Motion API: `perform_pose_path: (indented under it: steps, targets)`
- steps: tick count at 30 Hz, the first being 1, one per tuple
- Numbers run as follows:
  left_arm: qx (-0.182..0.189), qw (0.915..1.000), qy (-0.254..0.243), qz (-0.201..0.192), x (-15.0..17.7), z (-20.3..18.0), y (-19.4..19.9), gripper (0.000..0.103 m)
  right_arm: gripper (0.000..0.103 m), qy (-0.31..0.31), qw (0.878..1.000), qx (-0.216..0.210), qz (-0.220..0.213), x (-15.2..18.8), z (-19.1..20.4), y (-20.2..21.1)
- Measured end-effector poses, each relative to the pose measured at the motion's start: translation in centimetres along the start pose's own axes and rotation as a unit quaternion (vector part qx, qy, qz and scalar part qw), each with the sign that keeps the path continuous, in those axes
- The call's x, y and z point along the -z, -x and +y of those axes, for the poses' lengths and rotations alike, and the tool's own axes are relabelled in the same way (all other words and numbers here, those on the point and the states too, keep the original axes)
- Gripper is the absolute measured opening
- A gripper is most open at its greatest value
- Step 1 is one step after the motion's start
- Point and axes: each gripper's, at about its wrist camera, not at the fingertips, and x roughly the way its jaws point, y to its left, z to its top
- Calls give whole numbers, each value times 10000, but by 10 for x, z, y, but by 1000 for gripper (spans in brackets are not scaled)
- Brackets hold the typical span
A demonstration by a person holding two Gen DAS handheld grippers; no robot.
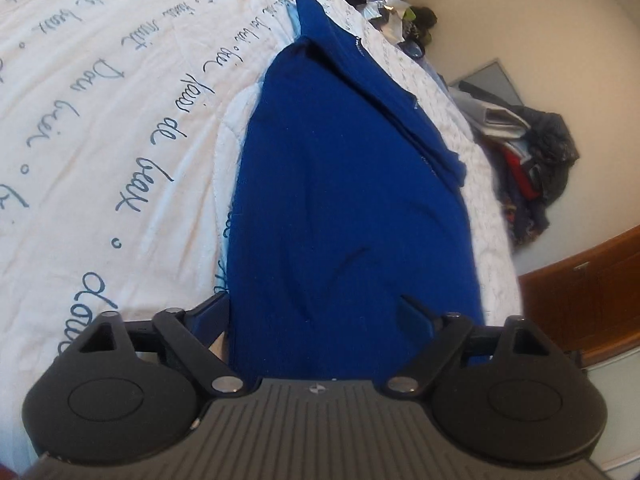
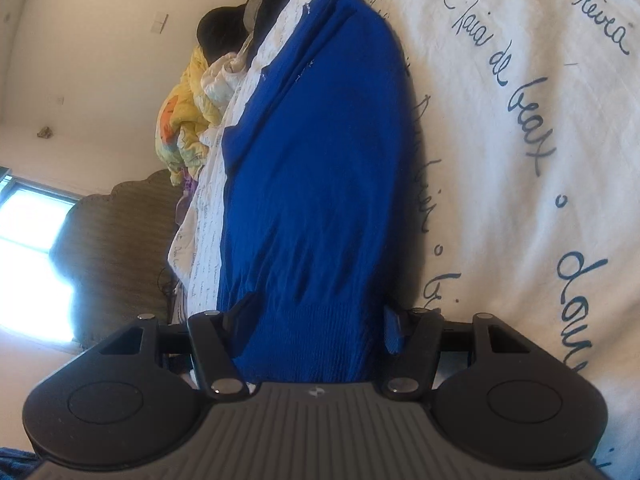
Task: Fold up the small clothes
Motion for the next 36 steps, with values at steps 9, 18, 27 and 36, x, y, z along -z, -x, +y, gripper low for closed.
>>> perform_pose_path:
  steps: [9, 18, 27, 36]
  targets:
    - [-545, 9964, -637, -81, -8, -30, 18, 4, 4, 997, 9925, 700, -77, 4, 43, 19]
    - [-749, 9963, -394, 169, 8, -3, 5, 19, 9, 486, 9942, 958, -43, 16, -1, 30]
    - [-316, 9983, -462, 178, 20, -25, -8, 58, 26, 54, 9995, 291, 106, 29, -3, 16]
    - [-706, 9944, -612, 494, 22, -9, -1, 12, 4, 1024, 9854, 1322, 314, 25, 18, 46]
